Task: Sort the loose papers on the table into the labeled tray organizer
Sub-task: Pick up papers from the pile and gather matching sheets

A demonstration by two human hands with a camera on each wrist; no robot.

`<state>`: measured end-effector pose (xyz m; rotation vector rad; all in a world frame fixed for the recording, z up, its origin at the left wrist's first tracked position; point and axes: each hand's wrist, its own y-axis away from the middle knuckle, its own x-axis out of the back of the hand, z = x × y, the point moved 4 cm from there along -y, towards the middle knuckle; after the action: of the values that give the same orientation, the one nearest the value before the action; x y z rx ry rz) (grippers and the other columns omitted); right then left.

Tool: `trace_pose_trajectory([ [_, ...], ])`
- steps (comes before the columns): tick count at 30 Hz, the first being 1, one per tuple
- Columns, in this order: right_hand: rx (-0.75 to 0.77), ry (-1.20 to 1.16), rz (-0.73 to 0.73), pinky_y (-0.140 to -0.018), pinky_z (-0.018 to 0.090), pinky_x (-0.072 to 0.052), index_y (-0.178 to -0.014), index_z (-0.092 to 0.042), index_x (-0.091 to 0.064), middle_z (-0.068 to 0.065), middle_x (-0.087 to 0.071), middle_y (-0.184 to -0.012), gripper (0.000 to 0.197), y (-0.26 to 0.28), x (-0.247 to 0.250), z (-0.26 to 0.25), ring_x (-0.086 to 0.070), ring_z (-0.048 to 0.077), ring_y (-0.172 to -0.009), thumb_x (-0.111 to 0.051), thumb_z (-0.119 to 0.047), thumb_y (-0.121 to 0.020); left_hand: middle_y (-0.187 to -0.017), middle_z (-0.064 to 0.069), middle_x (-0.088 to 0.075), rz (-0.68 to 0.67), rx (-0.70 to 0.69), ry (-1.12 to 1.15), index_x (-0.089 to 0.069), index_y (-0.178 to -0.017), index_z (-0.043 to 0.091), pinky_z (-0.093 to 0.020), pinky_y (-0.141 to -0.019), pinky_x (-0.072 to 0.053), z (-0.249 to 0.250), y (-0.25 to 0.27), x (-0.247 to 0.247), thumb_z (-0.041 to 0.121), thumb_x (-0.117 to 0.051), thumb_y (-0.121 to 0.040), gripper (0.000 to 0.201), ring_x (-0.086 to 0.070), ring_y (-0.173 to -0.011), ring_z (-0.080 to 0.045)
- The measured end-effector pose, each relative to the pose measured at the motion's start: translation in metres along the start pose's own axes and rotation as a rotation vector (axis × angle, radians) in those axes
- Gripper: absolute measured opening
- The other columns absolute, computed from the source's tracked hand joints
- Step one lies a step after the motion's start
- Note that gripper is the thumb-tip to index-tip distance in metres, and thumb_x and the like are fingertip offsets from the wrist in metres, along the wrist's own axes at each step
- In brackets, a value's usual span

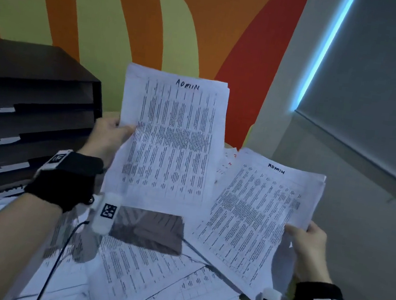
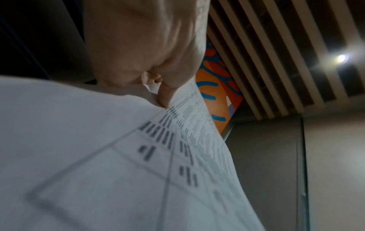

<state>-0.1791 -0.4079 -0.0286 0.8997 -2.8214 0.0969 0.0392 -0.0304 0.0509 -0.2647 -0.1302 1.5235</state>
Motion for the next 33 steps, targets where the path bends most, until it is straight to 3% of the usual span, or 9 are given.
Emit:
trace_pose_trajectory([
  [4, 0.024, -0.058, -0.104, -0.060, 0.027, -0.045, -0.081, -0.009, -0.062, 0.004, -0.065, -0.081, 0.023, 0.015, -0.011, -0.019, -0.059, 0.015, -0.070, -0.053, 0.011, -0.087, -0.088, -0.003, -0.067, -0.201, 0.139, -0.080, -0.063, -0.104, 0.006, -0.013, -0.048, -0.051, -0.009, 0.030, -0.047, 0.005, -0.055, -0.096, 0.011, -0.067, -0.057, -0.004],
  [8, 0.049, -0.087, -0.236, -0.065, 0.031, -0.050, -0.089, -0.004, -0.068, 0.006, -0.074, -0.078, 0.022, 0.027, -0.025, -0.028, -0.069, 0.018, -0.067, -0.051, 0.009, -0.086, -0.097, -0.005, -0.064, -0.288, 0.167, -0.170, -0.060, -0.100, 0.003, -0.022, -0.078, -0.048, -0.047, 0.046, -0.086, 0.006, -0.050, -0.098, 0.010, -0.064, -0.095, -0.026],
  [11, 0.031, -0.174, -0.274, -0.073, 0.033, -0.048, -0.098, -0.005, -0.065, 0.014, -0.070, -0.094, 0.022, 0.035, -0.035, -0.034, -0.064, 0.022, -0.082, -0.050, -0.021, -0.098, -0.107, -0.013, -0.060, -0.279, 0.280, -0.082, -0.048, -0.104, 0.006, -0.026, -0.079, -0.046, -0.066, 0.059, -0.105, 0.001, -0.052, -0.095, 0.011, -0.057, -0.095, -0.025],
  [13, 0.041, -0.259, -0.298, -0.091, 0.034, -0.047, -0.121, -0.015, -0.063, 0.001, -0.068, -0.115, 0.033, 0.040, -0.040, -0.037, -0.063, 0.016, -0.105, -0.047, -0.036, -0.101, -0.118, -0.020, -0.059, -0.294, 0.340, 0.016, -0.043, -0.118, 0.007, -0.037, -0.091, -0.050, -0.068, 0.066, -0.115, -0.003, -0.055, -0.092, 0.030, -0.061, -0.104, -0.030],
  [18, 0.272, -0.090, -0.199, -0.097, 0.044, -0.051, -0.127, -0.017, -0.055, -0.002, -0.067, -0.116, 0.033, 0.043, -0.041, -0.047, -0.065, 0.017, -0.107, -0.052, -0.005, -0.096, -0.119, -0.003, -0.066, -0.320, 0.035, -0.062, -0.058, -0.123, 0.009, -0.036, -0.099, -0.049, -0.034, 0.071, -0.124, 0.005, -0.048, -0.098, 0.027, -0.062, -0.112, -0.019],
  [24, 0.640, -0.292, -0.035, -0.088, 0.016, -0.049, -0.132, -0.021, -0.044, -0.016, -0.061, -0.117, 0.033, 0.068, -0.022, -0.097, -0.060, 0.000, -0.108, -0.043, -0.007, -0.102, -0.077, 0.008, -0.051, -0.189, -0.421, -0.144, -0.045, -0.114, 0.004, -0.015, -0.051, -0.043, 0.036, 0.081, -0.128, 0.006, -0.042, -0.101, 0.014, -0.052, -0.058, 0.008],
  [26, 0.647, -0.313, -0.061, -0.086, 0.012, -0.049, -0.133, -0.018, -0.043, -0.020, -0.063, -0.114, 0.036, 0.069, -0.022, -0.097, -0.060, -0.002, -0.107, -0.048, -0.006, -0.100, -0.083, 0.006, -0.055, -0.181, -0.431, -0.134, -0.043, -0.119, 0.005, -0.010, -0.058, -0.047, 0.036, 0.080, -0.130, 0.008, -0.041, -0.102, 0.017, -0.056, -0.064, 0.008],
  [30, 0.495, -0.114, -0.155, -0.073, 0.009, -0.050, -0.113, -0.028, -0.053, -0.015, -0.065, -0.103, 0.035, 0.057, -0.034, -0.070, -0.065, -0.003, -0.090, -0.060, -0.002, -0.091, -0.121, -0.008, -0.061, -0.461, -0.139, -0.315, -0.043, -0.127, 0.009, -0.036, -0.092, -0.051, -0.017, 0.074, -0.136, 0.021, -0.042, -0.103, 0.028, -0.061, -0.108, -0.022],
  [33, 0.279, -0.017, -0.155, -0.051, 0.024, -0.037, -0.079, -0.014, -0.050, 0.000, -0.050, -0.068, 0.023, 0.045, -0.037, -0.039, -0.046, 0.020, -0.061, -0.053, 0.006, -0.090, -0.135, -0.009, -0.046, -0.560, 0.020, -0.656, -0.038, -0.136, 0.012, -0.044, -0.106, -0.039, -0.070, 0.072, -0.126, 0.034, -0.051, -0.097, 0.047, -0.045, -0.128, -0.027],
])
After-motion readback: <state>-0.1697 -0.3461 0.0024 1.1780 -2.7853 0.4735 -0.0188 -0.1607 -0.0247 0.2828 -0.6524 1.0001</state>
